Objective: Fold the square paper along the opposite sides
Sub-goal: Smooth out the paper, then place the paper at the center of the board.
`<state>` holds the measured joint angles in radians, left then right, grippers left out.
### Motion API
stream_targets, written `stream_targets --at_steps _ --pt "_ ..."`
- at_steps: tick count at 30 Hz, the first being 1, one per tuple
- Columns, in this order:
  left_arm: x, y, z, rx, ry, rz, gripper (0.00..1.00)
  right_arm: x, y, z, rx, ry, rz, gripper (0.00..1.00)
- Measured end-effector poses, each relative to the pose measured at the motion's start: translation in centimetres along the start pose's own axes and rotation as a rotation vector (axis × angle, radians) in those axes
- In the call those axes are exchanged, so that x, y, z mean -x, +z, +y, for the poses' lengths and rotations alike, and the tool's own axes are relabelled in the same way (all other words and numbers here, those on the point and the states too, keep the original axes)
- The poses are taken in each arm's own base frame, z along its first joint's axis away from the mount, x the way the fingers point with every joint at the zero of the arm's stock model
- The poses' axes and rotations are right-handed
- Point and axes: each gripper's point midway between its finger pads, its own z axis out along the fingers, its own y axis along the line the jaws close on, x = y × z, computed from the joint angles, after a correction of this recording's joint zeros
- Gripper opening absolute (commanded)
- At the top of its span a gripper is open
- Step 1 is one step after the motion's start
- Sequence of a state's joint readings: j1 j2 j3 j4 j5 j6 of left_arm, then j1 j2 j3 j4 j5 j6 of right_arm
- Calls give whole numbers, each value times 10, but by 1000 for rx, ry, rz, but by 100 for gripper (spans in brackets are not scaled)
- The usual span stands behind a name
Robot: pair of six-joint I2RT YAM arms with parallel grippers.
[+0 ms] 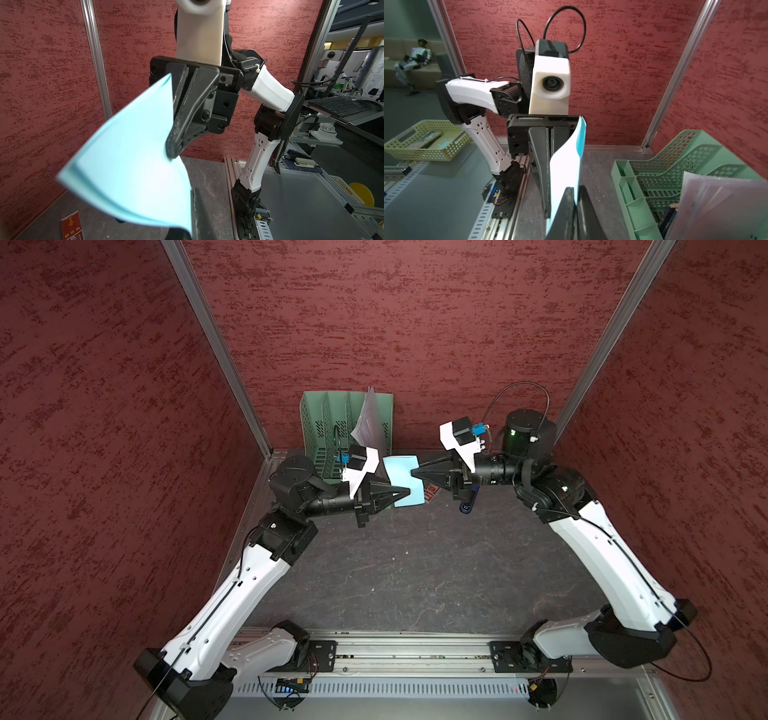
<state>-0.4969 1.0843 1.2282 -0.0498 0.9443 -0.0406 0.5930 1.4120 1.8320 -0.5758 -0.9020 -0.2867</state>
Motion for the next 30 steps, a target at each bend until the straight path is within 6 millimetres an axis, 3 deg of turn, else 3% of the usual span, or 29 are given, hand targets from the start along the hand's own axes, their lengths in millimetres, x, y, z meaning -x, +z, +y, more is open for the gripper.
stream_targets --at_steps 1,4,6,15,20,25,27,30 --pt "0 1 1 0 0 0 0 1 0 0 2 4 -1 0" --pt "-1 2 2 -1 1 -1 0 0 0 1 3 7 0 20" --pt "-2 2 2 -2 -2 1 0 1 0 1 3 4 -1 28" --pt "-10 3 4 0 -20 14 0 3 -1 1 -1 -5 -6 35" --pt "-18 3 7 6 -40 25 0 6 -4 1 -21 -17 -9 59" --pt "-35 4 18 54 -97 44 0 14 -17 0 -110 -44 -31 91" --pt "-44 4 27 90 -134 55 0 14 -26 2 -157 -50 -38 98" --pt "-66 0 46 155 -226 73 0 14 -39 3 -239 -57 -53 98"
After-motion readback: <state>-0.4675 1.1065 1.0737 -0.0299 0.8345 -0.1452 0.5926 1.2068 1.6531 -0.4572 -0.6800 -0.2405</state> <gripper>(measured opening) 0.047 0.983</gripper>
